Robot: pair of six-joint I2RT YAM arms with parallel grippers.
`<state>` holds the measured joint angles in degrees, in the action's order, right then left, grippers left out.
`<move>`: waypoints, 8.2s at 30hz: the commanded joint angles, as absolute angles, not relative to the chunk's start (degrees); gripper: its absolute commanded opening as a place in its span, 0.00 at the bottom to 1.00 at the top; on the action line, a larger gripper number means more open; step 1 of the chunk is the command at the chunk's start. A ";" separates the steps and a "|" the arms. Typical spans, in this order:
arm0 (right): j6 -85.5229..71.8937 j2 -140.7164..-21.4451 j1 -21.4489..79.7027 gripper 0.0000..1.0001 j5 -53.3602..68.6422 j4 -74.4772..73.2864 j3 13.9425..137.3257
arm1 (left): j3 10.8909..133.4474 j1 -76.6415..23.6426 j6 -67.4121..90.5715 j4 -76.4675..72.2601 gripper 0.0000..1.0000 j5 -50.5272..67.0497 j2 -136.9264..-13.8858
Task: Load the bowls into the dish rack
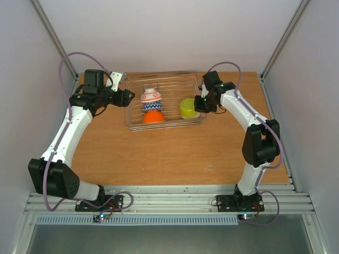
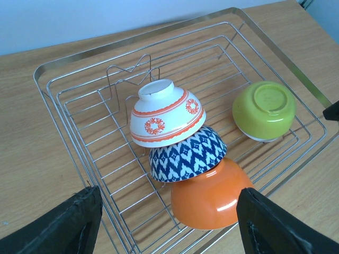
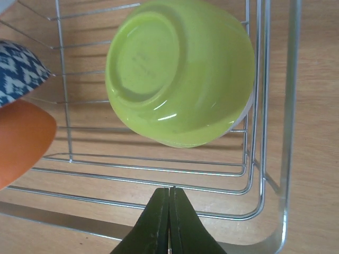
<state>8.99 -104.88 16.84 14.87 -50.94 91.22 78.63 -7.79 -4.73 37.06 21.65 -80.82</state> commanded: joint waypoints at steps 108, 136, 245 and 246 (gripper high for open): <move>21.56 -135.26 26.81 0.56 -13.61 -63.36 127.22 | 78.15 -7.82 -5.45 35.19 0.71 20.90 -82.31; 22.50 -130.49 26.81 0.14 -16.46 -63.18 130.40 | 78.23 -7.82 -5.44 35.23 0.71 20.77 -82.45; 25.55 -125.06 32.11 0.01 -20.06 -61.79 125.40 | 78.11 -7.82 -5.46 35.11 0.71 20.92 -82.34; 25.55 -125.00 32.16 0.01 -20.13 -61.79 125.56 | 78.12 -7.82 -5.50 35.12 0.71 20.85 -82.33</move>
